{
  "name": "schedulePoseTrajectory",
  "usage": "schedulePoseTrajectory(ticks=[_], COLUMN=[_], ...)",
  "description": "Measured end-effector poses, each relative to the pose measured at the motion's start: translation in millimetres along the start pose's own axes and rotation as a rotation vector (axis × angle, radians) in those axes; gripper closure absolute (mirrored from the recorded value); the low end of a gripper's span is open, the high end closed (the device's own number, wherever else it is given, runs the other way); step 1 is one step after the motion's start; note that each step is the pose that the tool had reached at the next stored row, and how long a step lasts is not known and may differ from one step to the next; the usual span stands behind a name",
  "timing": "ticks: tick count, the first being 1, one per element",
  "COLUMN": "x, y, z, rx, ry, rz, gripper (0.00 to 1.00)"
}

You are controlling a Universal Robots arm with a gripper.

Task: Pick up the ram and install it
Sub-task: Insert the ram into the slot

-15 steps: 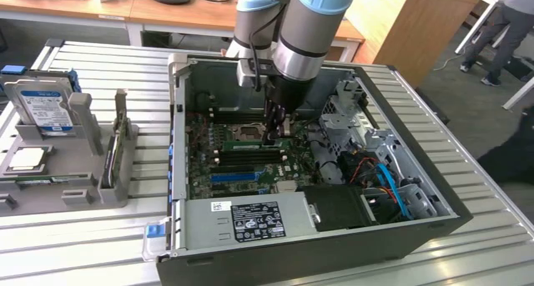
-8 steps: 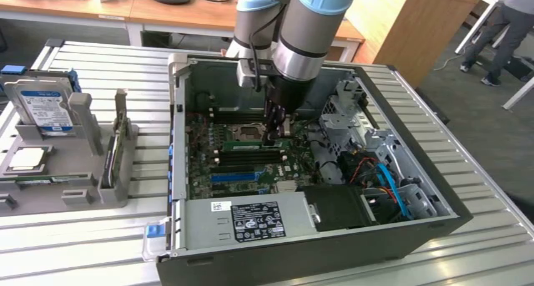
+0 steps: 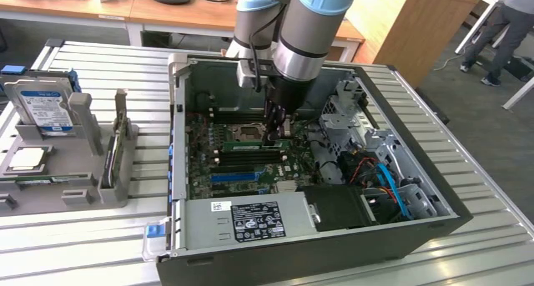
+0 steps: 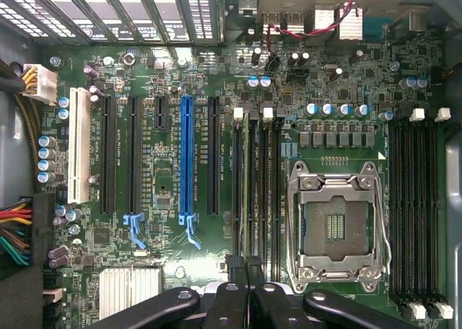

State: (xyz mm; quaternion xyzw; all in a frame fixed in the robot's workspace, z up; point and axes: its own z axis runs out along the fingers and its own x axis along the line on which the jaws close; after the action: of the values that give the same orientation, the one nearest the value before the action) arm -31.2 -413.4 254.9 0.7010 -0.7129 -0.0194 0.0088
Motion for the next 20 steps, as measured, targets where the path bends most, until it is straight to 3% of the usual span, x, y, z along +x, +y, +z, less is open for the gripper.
schedulePoseTrajectory(ticks=[20], x=[0.4], y=[0.9], z=[1.8], rx=[0.0002], ry=[-0.0003], rz=[0.0], gripper=[0.89])
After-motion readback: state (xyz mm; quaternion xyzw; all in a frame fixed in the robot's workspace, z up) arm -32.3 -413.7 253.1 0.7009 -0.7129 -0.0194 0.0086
